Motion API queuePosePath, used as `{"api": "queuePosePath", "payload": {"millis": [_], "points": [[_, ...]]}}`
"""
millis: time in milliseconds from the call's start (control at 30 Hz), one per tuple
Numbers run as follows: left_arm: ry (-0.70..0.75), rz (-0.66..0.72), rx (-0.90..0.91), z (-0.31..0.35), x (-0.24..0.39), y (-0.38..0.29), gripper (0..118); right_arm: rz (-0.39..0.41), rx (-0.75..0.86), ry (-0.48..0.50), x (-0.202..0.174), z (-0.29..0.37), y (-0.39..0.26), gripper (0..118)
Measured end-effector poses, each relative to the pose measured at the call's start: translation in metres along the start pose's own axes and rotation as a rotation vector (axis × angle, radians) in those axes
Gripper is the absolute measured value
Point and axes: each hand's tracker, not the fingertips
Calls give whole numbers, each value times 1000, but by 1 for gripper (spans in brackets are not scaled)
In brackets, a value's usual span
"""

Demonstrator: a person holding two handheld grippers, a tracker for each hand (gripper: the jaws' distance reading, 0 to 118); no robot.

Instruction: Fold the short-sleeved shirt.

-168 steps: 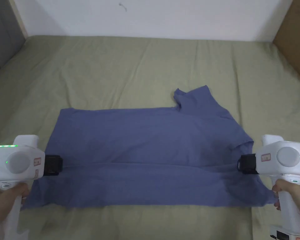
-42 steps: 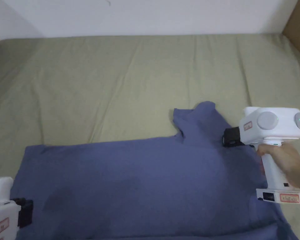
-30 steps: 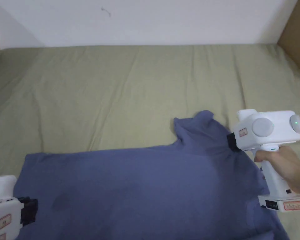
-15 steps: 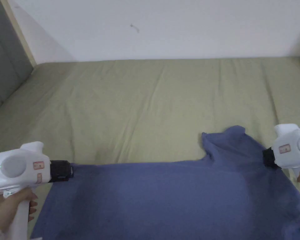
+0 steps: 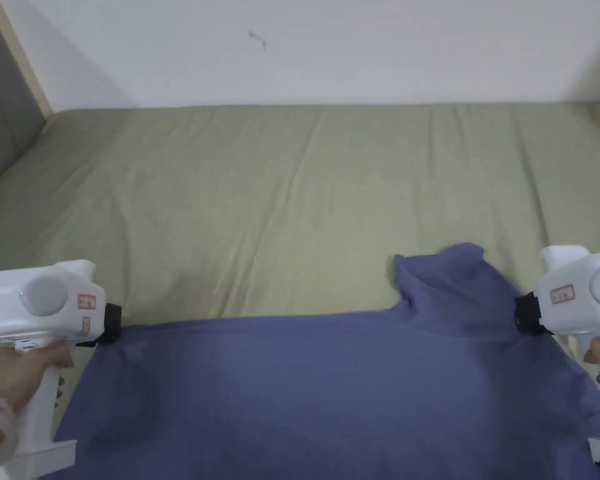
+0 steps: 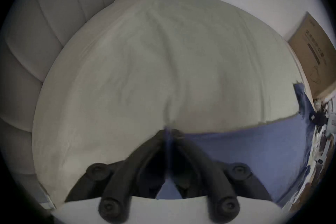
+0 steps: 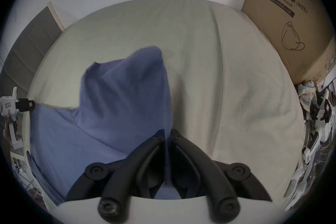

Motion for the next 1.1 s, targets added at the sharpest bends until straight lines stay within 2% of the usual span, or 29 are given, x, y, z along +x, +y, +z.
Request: {"api": "queuePosePath", "payload": {"millis": [100, 200, 300, 333, 433, 600, 700, 867, 967, 1100], "points": [[-11, -95, -7, 17, 11, -6, 2, 15, 40, 12, -3, 25, 0, 5], [5, -81, 43, 47, 6, -12, 2, 5, 72, 23, 2, 54, 0, 5], [-53, -7, 95, 88, -7, -16, 2, -6, 113, 33, 6, 89, -9, 5], [-46, -45, 120, 106, -13, -24, 2, 9, 132, 35, 6, 101, -15, 5], [-49, -78, 156, 151, -25, -49, 2, 34, 154, 29, 7, 135, -38, 5], [-80, -29, 191, 200, -39, -115, 2, 24, 180, 49, 11, 180, -107, 5], [-111, -31, 152, 210, -47, -161, 2, 25, 159, 45, 14, 196, -161, 5], [-122, 15, 95, 209, -61, -223, 2, -34, 67, 70, 19, 196, -246, 5], [-122, 52, 76, 200, -65, -246, 2, -53, 17, 58, 21, 180, -277, 5], [-80, 13, 25, 182, -63, -267, 5, -101, 17, 53, 15, 166, -296, 5]]}}
